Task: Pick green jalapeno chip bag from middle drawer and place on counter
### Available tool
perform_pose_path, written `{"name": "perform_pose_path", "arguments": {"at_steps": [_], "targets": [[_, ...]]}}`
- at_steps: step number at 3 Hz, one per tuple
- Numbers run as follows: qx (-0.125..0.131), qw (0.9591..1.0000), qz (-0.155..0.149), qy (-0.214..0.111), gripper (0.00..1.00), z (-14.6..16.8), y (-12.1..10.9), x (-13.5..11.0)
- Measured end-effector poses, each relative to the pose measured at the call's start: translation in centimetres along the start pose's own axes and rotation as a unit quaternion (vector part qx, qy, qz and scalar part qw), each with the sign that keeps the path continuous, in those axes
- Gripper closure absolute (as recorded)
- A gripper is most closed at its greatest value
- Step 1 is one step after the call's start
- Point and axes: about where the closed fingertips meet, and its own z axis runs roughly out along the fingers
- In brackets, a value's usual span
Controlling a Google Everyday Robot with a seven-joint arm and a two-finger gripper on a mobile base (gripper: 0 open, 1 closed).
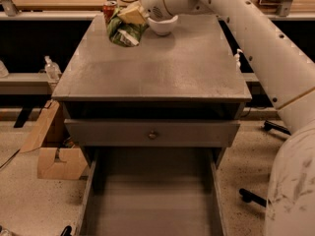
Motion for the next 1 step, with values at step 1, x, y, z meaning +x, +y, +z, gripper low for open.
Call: {"name": "perform_pose_path", "arguments": {"at_steps": [1], "targets": [[0.0,1.0,0.0,0.0,0.0,0.0,0.0,0.0]]}}
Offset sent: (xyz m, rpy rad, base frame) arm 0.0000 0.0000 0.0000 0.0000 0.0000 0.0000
